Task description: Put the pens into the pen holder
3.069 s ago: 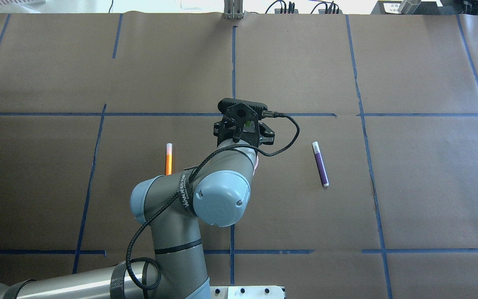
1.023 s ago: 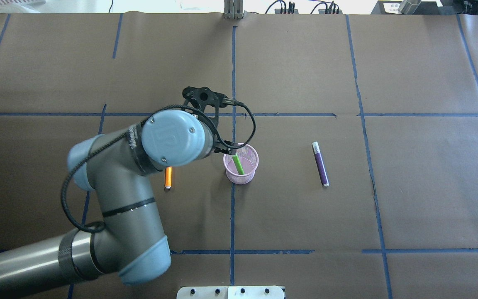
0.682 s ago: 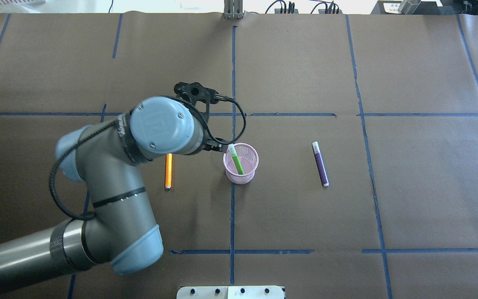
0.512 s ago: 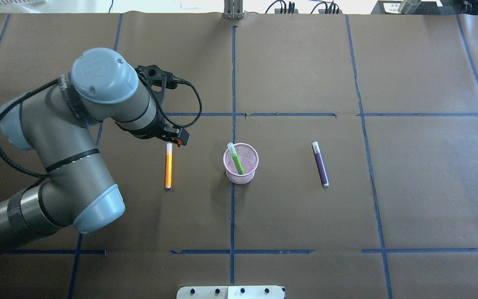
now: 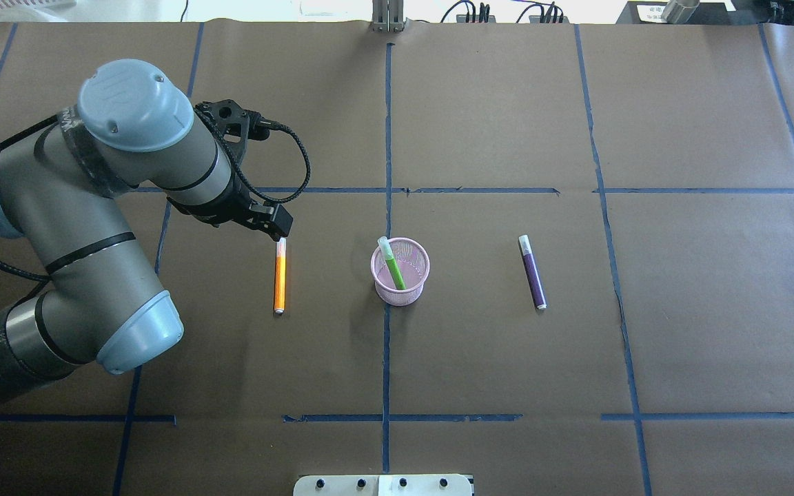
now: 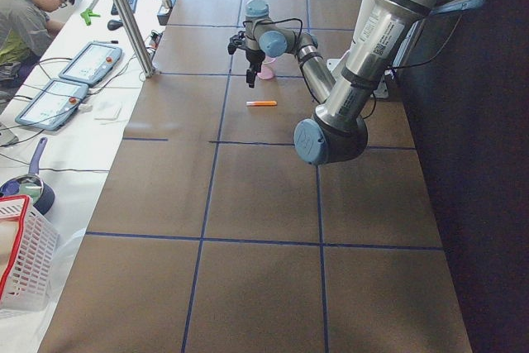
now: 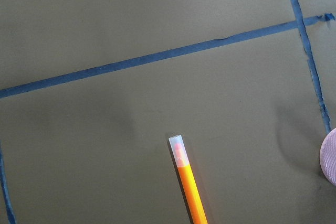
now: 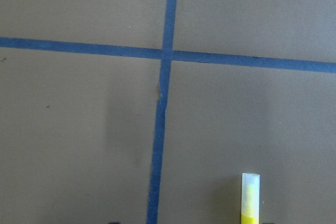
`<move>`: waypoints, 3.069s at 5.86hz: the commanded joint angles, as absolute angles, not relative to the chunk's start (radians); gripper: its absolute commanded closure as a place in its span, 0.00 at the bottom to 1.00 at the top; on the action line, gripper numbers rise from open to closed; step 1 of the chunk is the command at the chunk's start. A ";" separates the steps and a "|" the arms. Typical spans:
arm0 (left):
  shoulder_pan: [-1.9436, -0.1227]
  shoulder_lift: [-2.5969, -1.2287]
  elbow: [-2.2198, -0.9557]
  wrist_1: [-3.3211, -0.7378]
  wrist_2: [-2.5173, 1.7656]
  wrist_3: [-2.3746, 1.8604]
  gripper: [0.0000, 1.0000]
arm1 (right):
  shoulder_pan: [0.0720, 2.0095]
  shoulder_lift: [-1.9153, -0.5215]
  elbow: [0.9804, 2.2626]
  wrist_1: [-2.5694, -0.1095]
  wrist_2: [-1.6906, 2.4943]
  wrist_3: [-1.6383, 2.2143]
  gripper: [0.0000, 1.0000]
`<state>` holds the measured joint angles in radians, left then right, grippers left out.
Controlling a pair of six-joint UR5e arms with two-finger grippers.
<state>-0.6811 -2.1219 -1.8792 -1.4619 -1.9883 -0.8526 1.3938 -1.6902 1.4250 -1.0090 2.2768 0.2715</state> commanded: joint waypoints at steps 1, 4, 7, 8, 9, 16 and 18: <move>-0.675 -2.121 -1.879 -1.466 -1.988 -0.861 0.00 | 1.385 -1.667 1.313 -0.957 2.258 0.287 0.26; -0.673 -2.121 -1.865 -1.471 -1.987 -0.856 0.00 | 1.375 -1.661 1.258 -0.956 2.237 0.275 0.34; -0.672 -2.121 -1.865 -1.471 -1.987 -0.856 0.00 | 1.345 -1.641 1.224 -0.959 2.206 0.276 0.42; -0.672 -2.121 -1.864 -1.473 -1.987 -0.856 0.00 | 1.344 -1.640 1.217 -0.957 2.204 0.276 0.45; -0.672 -2.123 -1.865 -1.471 -1.988 -0.856 0.00 | 1.344 -1.640 1.216 -0.957 2.204 0.276 0.68; -0.672 -2.121 -1.862 -1.473 -1.988 -0.856 0.00 | 1.344 -1.629 1.548 -0.943 2.286 0.290 1.00; -0.672 -2.121 -1.862 -1.473 -1.988 -0.850 0.00 | 1.292 -1.500 1.688 -0.949 2.293 0.367 1.00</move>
